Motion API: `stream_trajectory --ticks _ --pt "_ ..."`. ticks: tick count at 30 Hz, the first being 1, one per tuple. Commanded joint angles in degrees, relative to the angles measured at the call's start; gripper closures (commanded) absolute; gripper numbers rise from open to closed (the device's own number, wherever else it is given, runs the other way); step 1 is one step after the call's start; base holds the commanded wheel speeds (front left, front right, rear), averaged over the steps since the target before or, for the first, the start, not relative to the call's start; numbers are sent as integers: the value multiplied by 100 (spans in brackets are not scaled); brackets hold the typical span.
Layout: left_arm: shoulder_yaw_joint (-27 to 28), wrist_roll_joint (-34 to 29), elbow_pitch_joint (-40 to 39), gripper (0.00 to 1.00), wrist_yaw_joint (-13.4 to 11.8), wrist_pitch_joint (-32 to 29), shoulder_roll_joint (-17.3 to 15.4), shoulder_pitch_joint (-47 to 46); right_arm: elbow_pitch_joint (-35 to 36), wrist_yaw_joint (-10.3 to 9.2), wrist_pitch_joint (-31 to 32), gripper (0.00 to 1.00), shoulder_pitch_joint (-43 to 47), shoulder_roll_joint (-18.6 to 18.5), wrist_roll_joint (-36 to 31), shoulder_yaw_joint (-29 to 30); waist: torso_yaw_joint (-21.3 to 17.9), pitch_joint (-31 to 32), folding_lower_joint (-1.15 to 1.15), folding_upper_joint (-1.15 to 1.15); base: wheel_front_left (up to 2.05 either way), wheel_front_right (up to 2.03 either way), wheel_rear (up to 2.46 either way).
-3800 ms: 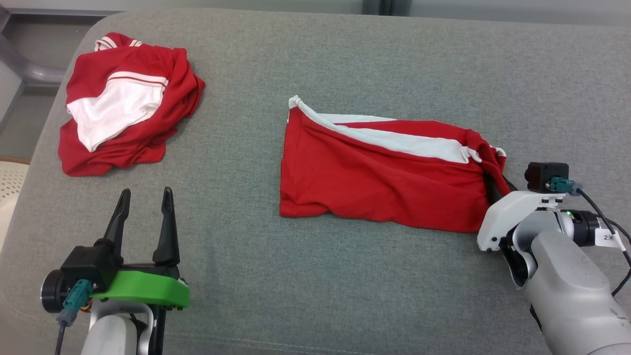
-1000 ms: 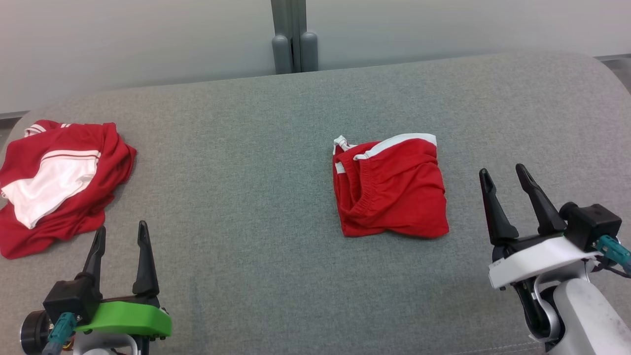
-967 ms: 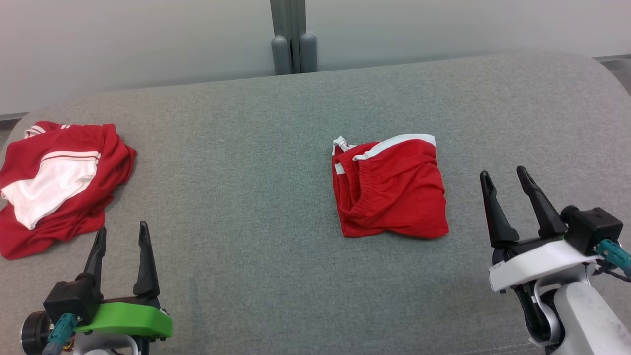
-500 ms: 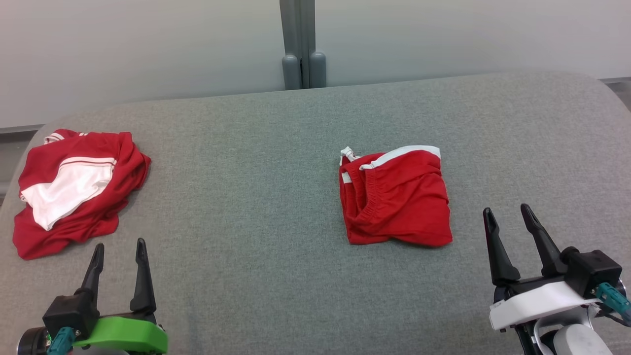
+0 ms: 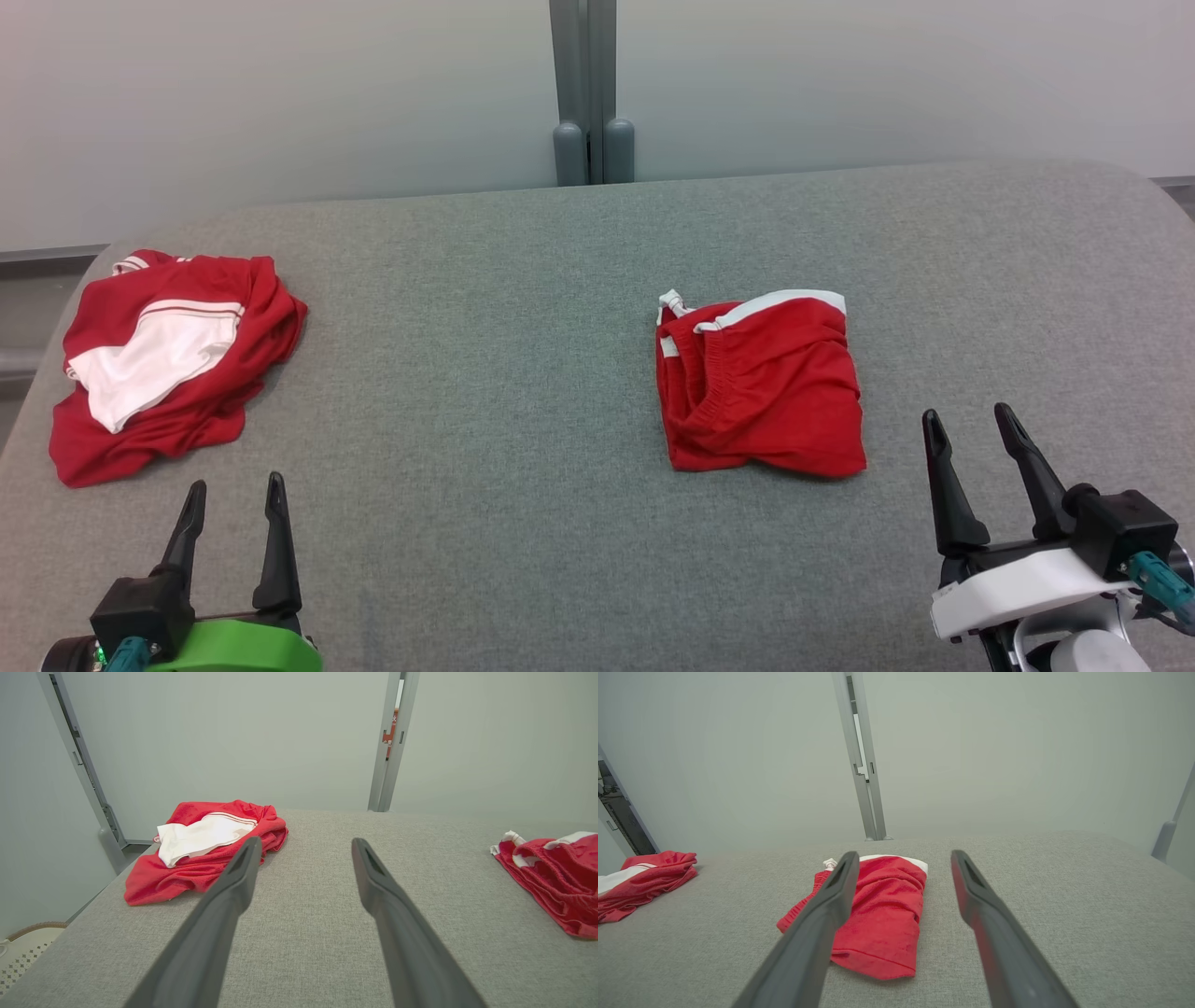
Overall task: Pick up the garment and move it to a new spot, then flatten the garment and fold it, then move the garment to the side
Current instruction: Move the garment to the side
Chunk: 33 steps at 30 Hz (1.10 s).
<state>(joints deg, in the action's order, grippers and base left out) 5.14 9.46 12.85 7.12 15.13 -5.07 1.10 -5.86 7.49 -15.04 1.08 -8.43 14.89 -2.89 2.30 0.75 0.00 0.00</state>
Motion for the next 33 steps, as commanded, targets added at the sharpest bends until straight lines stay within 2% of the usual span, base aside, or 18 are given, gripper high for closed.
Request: stream_trajectory --ticks 1,33 --pt "-17 5 -18 0 -3 -6 -47 59 2 1 -12 0 82 2 -41 23 5 5 0 0 0 0 0" --pt "-120 128 -37 0 -114 -2 -115 63 -56 1 72 0 116 38 -56 5 79 9 0 0 0 0 0"
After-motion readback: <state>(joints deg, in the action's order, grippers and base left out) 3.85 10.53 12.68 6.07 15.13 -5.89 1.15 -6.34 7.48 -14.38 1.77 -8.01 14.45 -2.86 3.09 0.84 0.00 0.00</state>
